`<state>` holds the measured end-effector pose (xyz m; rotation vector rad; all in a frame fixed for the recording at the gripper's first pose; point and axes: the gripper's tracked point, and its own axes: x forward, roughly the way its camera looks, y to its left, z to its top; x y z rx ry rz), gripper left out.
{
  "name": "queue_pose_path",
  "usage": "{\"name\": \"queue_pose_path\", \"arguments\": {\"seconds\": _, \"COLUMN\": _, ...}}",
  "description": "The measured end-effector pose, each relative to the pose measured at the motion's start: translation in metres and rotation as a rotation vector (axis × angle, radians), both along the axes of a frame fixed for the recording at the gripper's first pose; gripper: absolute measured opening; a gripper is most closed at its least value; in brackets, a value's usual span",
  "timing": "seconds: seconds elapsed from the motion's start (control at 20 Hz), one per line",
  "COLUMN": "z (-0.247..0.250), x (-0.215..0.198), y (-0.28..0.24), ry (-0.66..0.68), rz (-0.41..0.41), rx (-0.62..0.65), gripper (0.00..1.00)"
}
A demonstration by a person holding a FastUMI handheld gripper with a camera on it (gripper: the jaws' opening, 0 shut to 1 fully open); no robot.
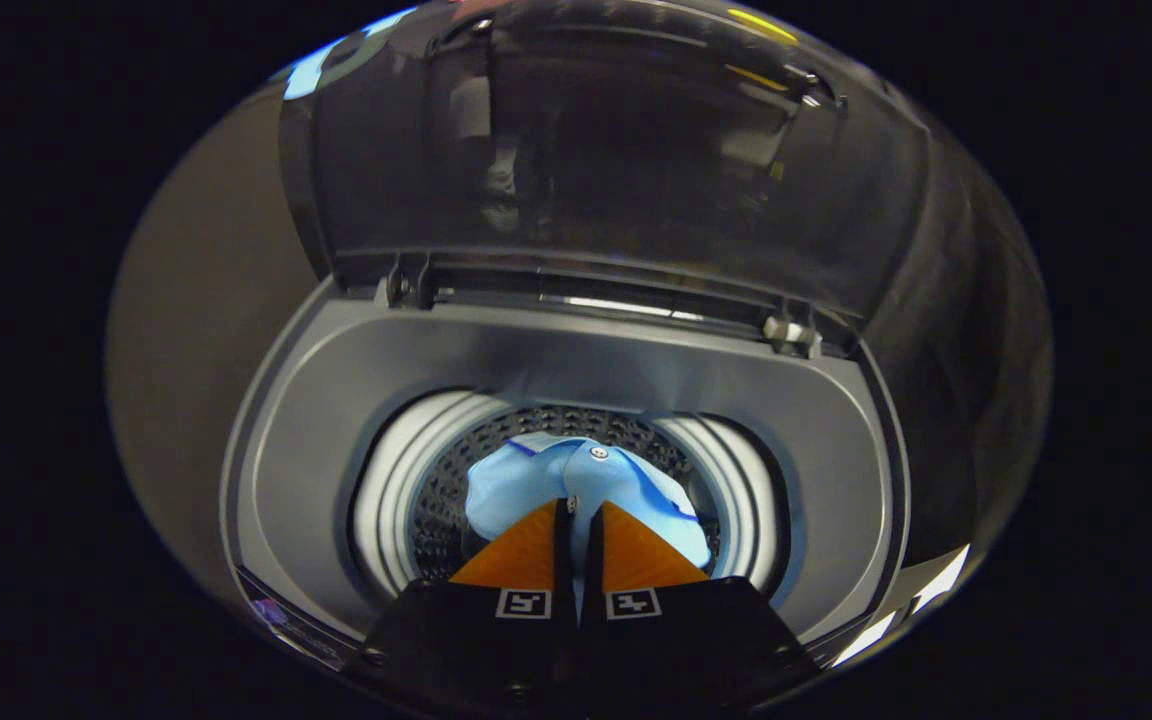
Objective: Put the clothes into the washing machine and then close the washing machine lid.
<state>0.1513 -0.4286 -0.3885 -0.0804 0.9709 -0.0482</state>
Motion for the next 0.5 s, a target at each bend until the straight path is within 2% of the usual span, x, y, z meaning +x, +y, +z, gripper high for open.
{"name": "queue_pose_path", "arguments": {"seconds": 0.5, "z": -0.016, "x": 0.002, "y": 0.004, "ry": 0.061, "rz": -0.038, "rx": 0.05, "gripper": 0.05}}
